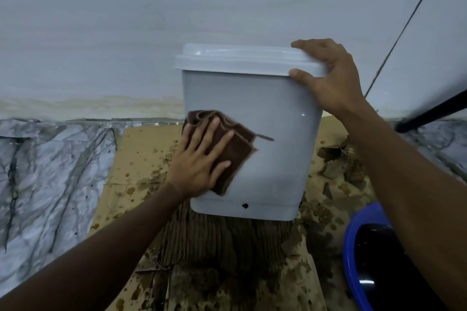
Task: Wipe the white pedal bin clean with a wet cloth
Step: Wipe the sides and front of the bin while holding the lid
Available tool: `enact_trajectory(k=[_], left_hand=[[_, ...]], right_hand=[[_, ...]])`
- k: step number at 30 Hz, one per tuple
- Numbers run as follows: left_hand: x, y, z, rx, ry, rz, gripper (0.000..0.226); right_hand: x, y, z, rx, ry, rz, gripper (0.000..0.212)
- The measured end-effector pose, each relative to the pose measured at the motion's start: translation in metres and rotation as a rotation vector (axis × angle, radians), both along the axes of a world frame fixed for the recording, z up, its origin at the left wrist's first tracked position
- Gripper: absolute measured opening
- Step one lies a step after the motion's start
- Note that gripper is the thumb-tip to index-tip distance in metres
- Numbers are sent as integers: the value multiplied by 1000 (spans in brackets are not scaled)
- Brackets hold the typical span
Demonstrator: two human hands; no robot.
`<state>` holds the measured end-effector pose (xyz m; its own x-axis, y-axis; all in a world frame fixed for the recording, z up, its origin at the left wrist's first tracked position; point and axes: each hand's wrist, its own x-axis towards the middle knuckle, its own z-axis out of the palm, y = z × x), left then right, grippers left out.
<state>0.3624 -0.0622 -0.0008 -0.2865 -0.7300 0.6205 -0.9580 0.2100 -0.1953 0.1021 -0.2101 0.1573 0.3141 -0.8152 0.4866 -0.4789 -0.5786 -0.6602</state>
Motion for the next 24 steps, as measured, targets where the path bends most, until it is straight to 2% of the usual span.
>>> enact_trajectory(k=[3, 7, 9, 11, 16, 18, 21, 24], left_hand=[[-28, -1, -12, 27, -17, -16, 64], [-26, 19, -51, 161, -332, -233, 65], [-8, 28, -59, 176, -400, -267, 66], [9, 28, -54, 164, -357, -237, 68], [-9, -14, 17, 12, 138, 51, 66], [-21, -27, 36, -42, 231, 115, 66], [-18, -19, 19, -39, 165, 53, 64], [-8, 12, -31, 56, -55, -88, 63]], right_hand=[[1, 0, 0, 1, 1, 1, 49], [-3, 0, 0, -5, 9, 13, 49], [-2, 0, -1, -10, 6, 20, 49], [-1, -1, -1, -8, 0, 19, 49], [-1, -1, -1, 3, -13, 11, 50], [-2, -1, -1, -1, -13, 17, 49], [-3, 0, 0, 2, -15, 21, 50], [-2, 0, -1, 7, -32, 21, 50]])
